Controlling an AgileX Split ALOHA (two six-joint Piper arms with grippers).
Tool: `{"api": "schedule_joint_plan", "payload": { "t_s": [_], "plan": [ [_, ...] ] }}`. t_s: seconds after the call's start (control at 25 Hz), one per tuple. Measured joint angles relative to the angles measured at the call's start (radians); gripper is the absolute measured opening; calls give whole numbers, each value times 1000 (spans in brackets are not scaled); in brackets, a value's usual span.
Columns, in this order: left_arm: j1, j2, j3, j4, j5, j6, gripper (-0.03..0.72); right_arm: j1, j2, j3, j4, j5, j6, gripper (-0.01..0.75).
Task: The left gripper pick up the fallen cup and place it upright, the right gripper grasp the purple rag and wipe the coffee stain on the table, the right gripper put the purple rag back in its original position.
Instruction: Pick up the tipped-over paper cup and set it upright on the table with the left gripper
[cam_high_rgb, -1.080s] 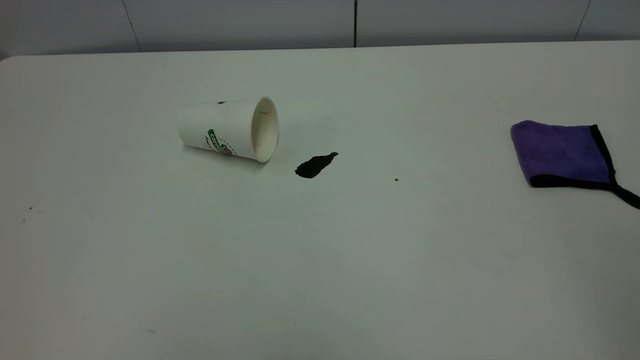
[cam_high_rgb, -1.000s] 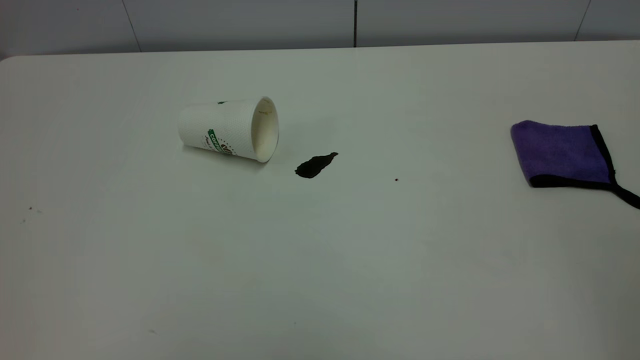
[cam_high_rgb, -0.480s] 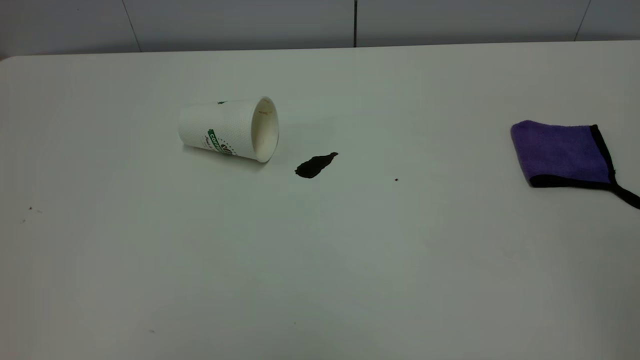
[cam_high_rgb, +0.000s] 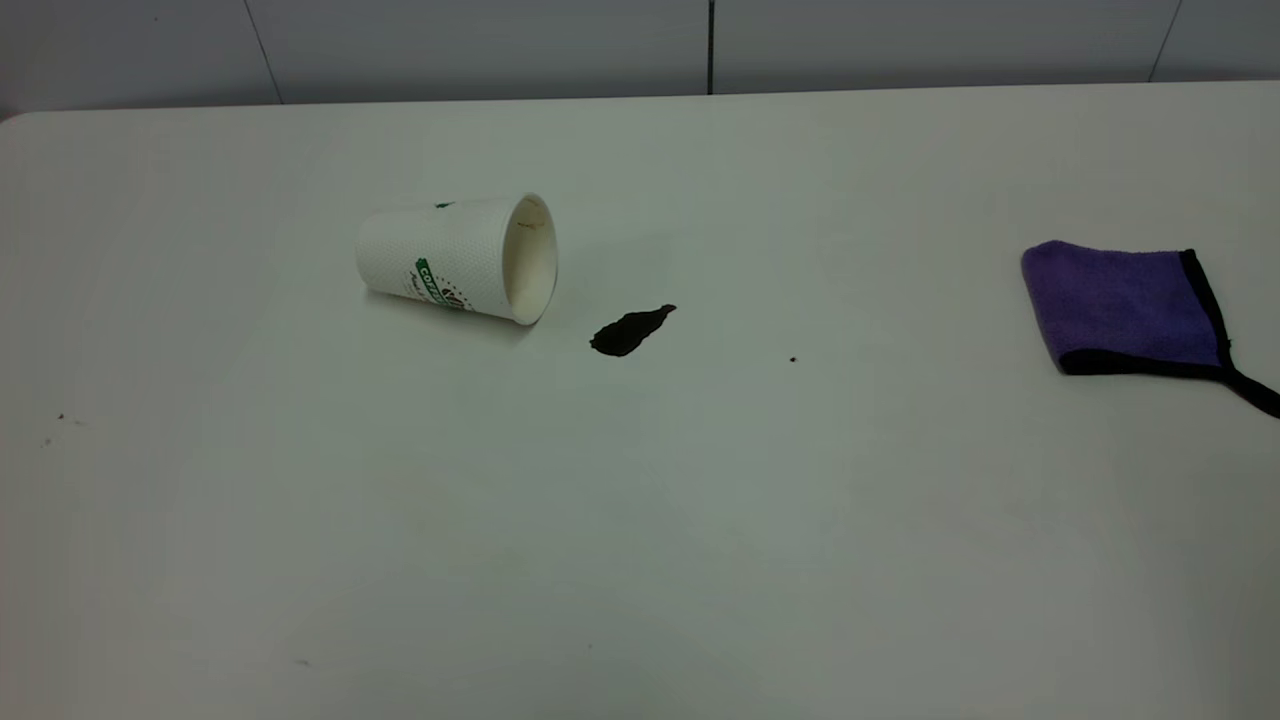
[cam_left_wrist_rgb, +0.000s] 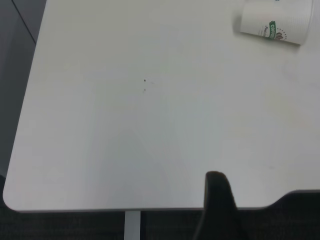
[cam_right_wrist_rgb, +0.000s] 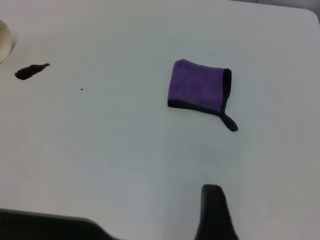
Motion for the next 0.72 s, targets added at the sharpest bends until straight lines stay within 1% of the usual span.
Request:
{"api": "schedule_joint_plan", "payload": {
  "t_s": [0.2,0.36,0.56,0.72],
  "plan": [
    [0,0,-1,8,-2,-7,536,0,0,0,0,0,0,551],
    [0,68,-78,-9,-71,-19,536,0,0,0,0,0,0,551],
    [0,386,-224,-27,-123,-22,536,0,0,0,0,0,0,551],
    [0,716,-333,58,-212,-22,536,0,0,0,0,0,0,551]
  ]
}}
